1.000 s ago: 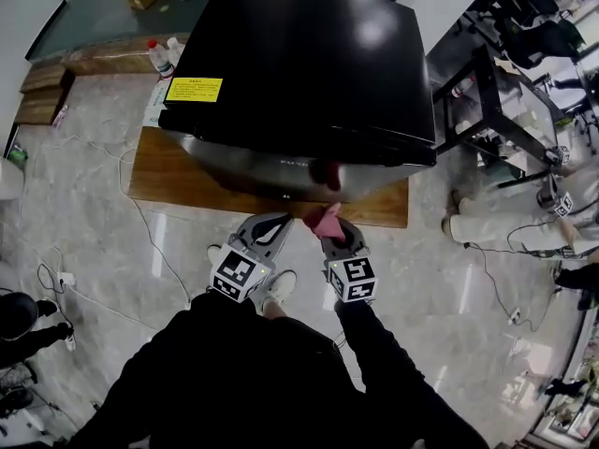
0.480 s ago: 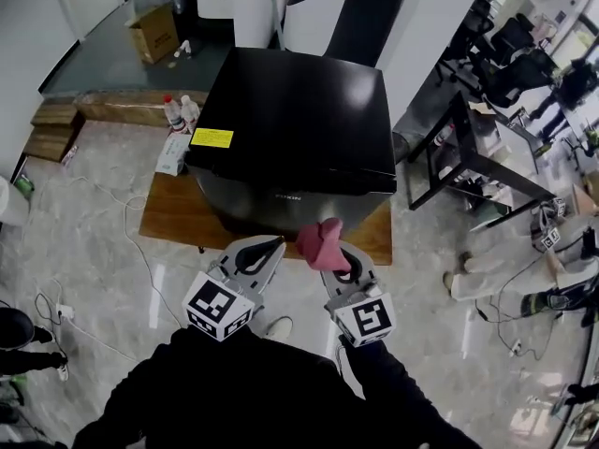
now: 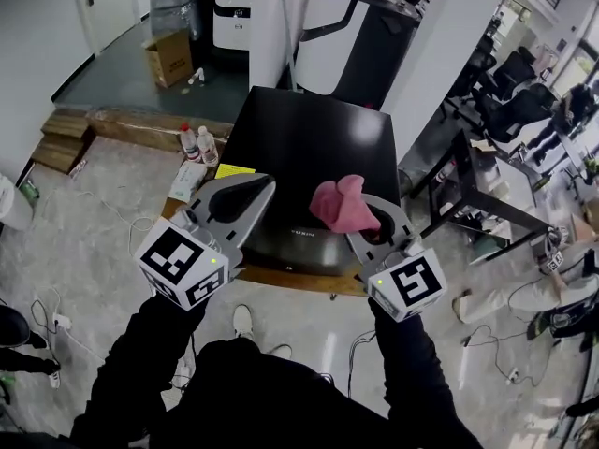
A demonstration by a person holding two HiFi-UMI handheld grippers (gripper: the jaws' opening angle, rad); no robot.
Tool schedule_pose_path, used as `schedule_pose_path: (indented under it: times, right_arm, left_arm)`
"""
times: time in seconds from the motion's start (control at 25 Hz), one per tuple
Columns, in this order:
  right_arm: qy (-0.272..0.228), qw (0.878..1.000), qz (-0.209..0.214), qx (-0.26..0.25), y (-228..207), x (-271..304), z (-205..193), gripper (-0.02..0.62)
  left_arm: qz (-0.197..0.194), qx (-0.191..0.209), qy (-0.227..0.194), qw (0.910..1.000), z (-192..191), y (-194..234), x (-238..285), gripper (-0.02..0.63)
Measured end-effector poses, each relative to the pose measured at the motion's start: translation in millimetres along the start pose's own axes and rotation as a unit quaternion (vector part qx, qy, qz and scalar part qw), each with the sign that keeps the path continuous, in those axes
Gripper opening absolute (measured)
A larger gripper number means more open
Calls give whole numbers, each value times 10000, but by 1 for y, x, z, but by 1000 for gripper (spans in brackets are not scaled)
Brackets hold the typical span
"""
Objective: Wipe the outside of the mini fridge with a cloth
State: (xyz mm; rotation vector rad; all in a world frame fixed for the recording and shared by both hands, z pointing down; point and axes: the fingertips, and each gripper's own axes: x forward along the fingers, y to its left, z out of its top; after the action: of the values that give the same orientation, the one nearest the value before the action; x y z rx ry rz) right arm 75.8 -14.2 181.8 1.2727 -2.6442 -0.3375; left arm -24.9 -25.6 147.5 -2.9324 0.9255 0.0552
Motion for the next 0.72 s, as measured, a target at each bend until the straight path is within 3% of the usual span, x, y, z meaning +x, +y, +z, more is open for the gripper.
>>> schedule_pose_path:
  times: [0.2, 0.48, 0.72]
  right_arm:
    - [234, 9988, 116, -406, -39, 66, 24, 57]
    - [1055, 9858, 385, -1249, -74, 173, 8, 57]
    - [1982, 9696, 853, -1152, -91, 263, -36, 57]
  left_arm:
    - [170, 197, -24, 9997, 16, 74, 27, 6]
    - [423, 211, -8, 9989, 4, 162, 62, 6]
    - [571, 211, 138, 9980, -22, 227, 80, 6]
